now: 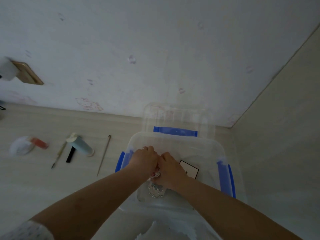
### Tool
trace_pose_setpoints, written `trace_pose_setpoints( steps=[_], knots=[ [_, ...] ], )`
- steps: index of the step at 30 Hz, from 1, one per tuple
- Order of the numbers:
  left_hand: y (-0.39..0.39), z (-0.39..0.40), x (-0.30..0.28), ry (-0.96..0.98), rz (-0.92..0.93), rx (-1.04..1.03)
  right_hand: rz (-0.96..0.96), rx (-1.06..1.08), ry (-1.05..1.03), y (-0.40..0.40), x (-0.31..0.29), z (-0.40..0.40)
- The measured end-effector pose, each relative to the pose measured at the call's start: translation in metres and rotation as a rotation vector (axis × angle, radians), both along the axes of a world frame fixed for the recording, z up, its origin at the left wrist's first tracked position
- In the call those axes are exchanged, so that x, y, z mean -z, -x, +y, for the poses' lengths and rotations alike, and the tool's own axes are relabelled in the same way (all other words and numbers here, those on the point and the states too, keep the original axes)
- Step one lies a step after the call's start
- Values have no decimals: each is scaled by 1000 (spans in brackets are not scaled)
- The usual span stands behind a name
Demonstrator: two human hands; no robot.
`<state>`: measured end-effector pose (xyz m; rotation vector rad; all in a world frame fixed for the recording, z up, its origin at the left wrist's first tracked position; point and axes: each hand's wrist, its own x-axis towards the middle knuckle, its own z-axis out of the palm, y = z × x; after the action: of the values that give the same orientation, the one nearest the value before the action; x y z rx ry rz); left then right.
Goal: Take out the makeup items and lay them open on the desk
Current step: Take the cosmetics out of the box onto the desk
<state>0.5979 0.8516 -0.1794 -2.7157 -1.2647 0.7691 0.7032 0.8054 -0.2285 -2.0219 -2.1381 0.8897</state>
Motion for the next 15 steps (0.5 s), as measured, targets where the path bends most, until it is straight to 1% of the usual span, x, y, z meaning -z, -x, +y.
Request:
trace_pose_setpoints(
  steps=[3, 9, 13, 15],
  knots=[
    [3, -2, 4, -8, -19, 10, -43, -24, -25, 5, 4, 1],
    [4, -3, 5, -7, 2, 40, -8, -52, 17, 7, 5, 4],
    [9, -9, -3, -30, -3, 82, 118, -25, 71, -4, -3, 4],
    [14, -16, -10, -53, -20, 88, 143, -6, 85, -6, -7, 3]
  ],
)
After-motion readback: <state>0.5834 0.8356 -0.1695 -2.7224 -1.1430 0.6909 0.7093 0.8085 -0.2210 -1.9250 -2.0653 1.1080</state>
